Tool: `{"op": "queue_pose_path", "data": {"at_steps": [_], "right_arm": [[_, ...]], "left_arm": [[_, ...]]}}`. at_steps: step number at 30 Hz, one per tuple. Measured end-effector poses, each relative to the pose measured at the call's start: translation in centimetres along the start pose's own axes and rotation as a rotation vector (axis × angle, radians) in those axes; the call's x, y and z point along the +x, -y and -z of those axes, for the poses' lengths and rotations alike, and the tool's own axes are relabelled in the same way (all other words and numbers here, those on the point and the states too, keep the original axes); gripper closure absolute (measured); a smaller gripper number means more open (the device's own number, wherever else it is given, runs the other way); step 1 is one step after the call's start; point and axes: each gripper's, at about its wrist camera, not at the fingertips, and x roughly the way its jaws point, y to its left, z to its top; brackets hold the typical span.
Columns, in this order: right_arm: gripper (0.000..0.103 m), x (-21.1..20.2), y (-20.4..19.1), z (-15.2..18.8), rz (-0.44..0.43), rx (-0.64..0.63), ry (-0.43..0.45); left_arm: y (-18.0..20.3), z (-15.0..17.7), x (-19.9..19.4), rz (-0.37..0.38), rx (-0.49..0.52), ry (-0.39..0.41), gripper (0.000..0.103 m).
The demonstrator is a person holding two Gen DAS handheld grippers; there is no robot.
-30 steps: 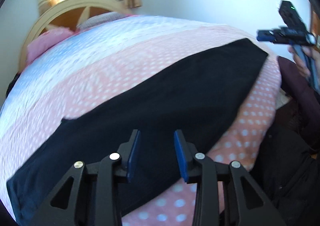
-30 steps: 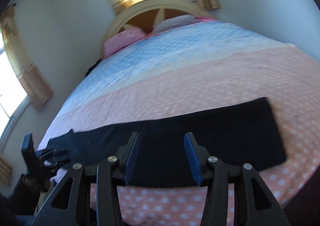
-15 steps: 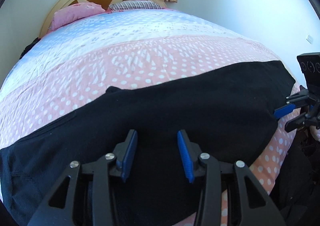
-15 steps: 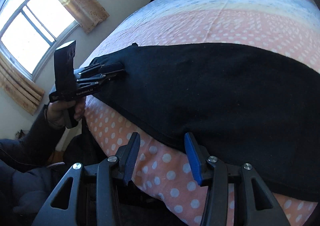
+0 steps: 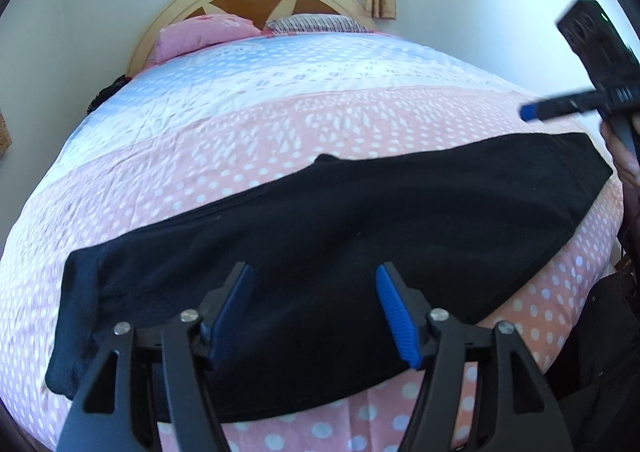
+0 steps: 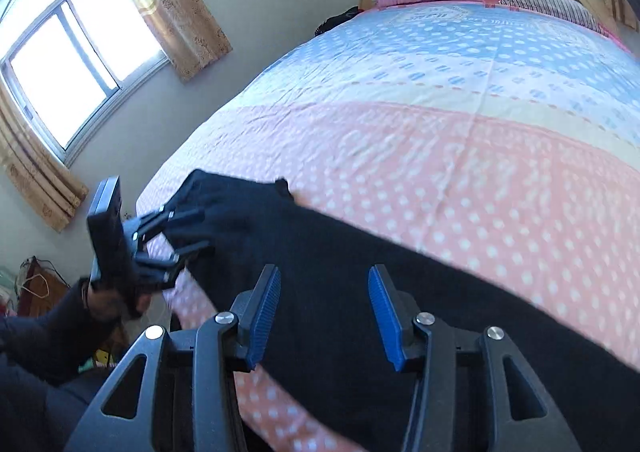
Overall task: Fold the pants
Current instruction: 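Grasp the edge of the folded pants with the right gripper and straighten it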
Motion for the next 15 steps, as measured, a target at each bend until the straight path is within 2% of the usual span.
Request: {"op": "queue_pose_path", "data": {"at_steps": [3,9,11,15], "right_arm": [[0.055,2.9,-0.3,-2.6,-0.038,0.031,-0.032],[0.055,9.9,-1.1,-6.1,-0.116,0.138,-0.070],[0.055,12.1,-1.3,-6.9,-0.140,0.174,-0.081],[0.055,15.9,-1.2,-8.0,-0.190,0.246,-0.116]], "left_arm": [[0.1,0.8,0.8,-0.054,0.029,-0.018,0.034],[-1.5,1.6,0.6,-0.009,-0.050,0.006,0.025],[-2.0,1.8,0.5,0.013,-0.080,0.009,0.024],[-1.7,1.8,0.5,0.004,-0.070,0.011,0.023]]}}
